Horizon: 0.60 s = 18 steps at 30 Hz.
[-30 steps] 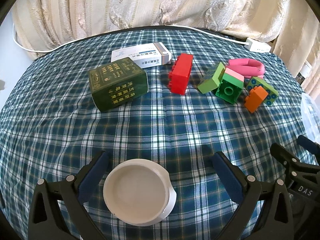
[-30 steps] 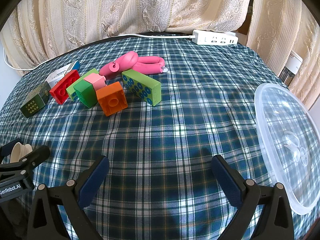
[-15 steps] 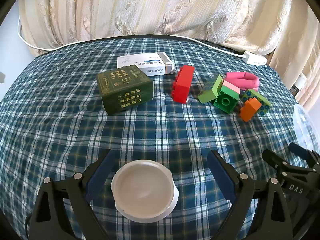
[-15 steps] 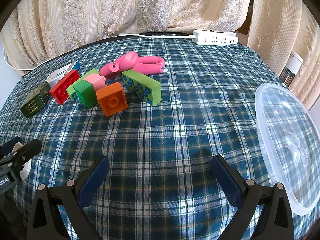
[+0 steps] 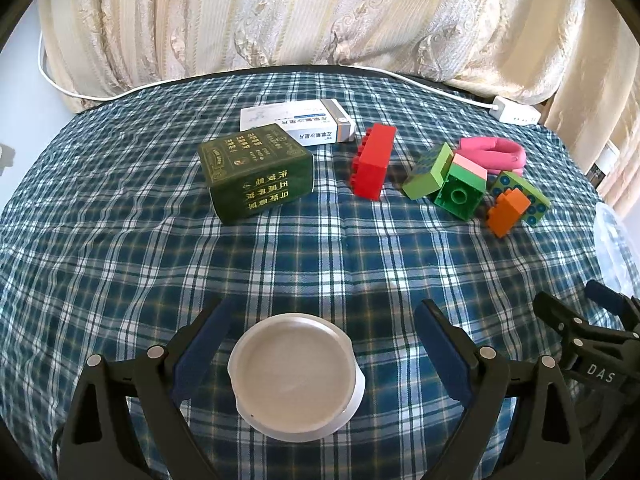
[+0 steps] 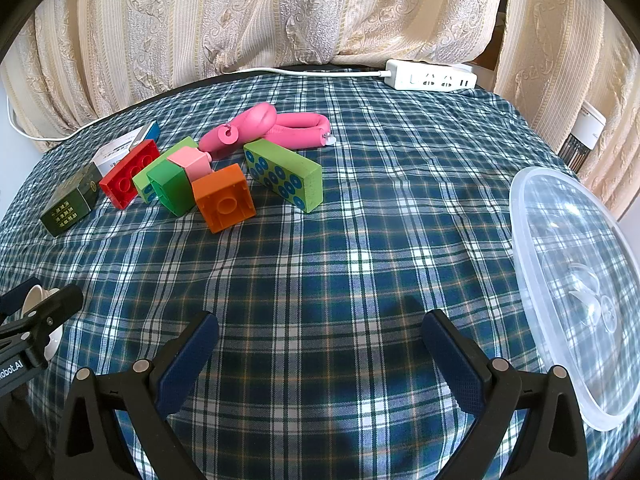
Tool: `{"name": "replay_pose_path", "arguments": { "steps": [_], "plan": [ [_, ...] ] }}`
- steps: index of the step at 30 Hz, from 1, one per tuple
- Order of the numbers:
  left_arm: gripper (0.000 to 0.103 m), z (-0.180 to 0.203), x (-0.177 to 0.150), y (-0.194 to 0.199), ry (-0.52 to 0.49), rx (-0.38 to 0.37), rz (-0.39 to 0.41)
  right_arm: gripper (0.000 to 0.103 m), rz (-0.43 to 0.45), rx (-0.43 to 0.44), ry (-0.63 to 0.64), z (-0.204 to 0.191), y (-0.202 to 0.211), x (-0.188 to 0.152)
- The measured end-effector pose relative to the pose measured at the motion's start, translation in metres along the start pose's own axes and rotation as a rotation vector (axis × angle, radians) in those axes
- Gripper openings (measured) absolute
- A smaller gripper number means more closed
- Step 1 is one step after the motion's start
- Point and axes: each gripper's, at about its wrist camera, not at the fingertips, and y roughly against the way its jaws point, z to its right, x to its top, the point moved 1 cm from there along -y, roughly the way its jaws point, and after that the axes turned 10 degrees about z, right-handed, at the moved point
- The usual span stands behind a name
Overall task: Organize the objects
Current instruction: 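Lower the left gripper onto the white cup and saucer and close it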
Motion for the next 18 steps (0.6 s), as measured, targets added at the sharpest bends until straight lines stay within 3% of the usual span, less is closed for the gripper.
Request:
{"name": "replay_pose_path", "arguments": {
  "steps": [18],
  "plan": [
    [0.094,-0.006,-0.012,0.019,-0.024,-0.022,0.023,0.103,0.0,0.003,0.003,0.0,0.0,0.0]
  ]
}}
